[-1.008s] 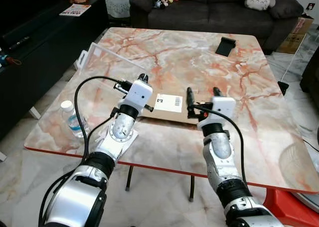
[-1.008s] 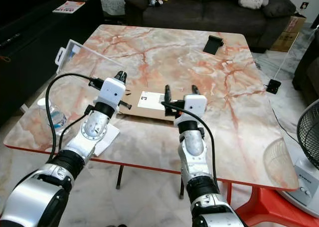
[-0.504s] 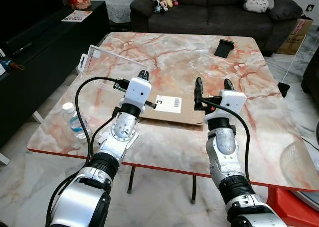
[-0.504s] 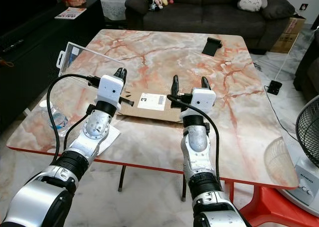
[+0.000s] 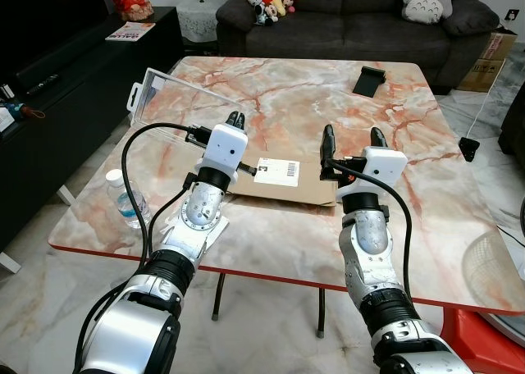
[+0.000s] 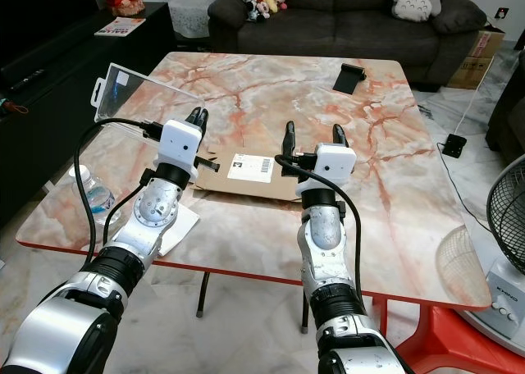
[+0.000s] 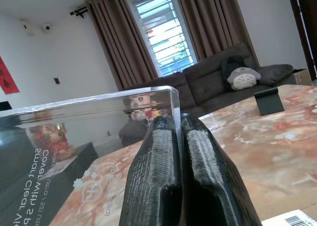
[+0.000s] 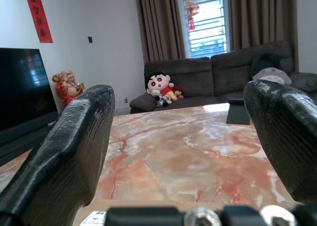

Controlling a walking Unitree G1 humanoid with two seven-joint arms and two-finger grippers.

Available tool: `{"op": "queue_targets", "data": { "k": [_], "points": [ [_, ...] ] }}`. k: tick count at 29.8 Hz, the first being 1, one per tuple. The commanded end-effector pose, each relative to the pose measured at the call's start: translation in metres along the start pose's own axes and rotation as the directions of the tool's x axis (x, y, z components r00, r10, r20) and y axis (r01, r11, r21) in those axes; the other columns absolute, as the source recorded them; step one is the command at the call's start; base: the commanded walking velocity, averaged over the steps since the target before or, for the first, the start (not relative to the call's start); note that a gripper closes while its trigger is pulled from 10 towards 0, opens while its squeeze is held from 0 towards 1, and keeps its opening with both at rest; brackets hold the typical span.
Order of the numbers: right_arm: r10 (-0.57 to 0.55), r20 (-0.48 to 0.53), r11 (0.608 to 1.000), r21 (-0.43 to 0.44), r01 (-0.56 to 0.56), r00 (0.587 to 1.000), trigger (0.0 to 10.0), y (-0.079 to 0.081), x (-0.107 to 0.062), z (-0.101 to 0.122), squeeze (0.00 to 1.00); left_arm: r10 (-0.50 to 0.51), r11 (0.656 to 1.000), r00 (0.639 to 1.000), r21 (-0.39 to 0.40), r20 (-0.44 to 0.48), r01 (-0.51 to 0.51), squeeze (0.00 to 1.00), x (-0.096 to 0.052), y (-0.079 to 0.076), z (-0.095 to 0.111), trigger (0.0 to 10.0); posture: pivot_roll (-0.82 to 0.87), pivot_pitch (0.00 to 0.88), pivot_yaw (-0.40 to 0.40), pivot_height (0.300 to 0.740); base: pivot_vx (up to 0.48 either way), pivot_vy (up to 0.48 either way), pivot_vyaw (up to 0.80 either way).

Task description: Picking trash to rubbish bin

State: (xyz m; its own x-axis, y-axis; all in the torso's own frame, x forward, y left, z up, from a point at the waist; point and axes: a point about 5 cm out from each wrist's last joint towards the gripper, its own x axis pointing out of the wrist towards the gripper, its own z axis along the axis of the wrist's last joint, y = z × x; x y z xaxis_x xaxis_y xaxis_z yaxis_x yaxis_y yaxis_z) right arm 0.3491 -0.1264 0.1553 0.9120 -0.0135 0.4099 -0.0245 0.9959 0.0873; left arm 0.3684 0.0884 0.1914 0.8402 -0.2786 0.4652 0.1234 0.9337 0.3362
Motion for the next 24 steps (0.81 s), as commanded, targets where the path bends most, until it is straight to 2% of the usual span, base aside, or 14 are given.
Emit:
{"op": "queue_targets", "data": {
  "k": [1,24],
  "points": [
    [-0.002,0.015,1.0,0.008,0.002,1.0,10.0,0.0026,0.0023,0.0029,0.0,0.001,1.0,1.0,0.006,0.008,-0.001,0.0,0.0014,0.0039,0.0016,10.0,-0.08,0.0,0.065,0.74,-0.285,0.0,0.0],
    [-0.019,0.009,1.0,0.005,0.019,1.0,10.0,-0.0019,0.0017,0.0018,0.0,0.003,1.0,1.0,0.01,0.004,-0.003,0.0,0.0006,0.005,0.0007,10.0,-0.07,0.0,0.054,0.74,-0.308,0.0,0.0]
  ]
}}
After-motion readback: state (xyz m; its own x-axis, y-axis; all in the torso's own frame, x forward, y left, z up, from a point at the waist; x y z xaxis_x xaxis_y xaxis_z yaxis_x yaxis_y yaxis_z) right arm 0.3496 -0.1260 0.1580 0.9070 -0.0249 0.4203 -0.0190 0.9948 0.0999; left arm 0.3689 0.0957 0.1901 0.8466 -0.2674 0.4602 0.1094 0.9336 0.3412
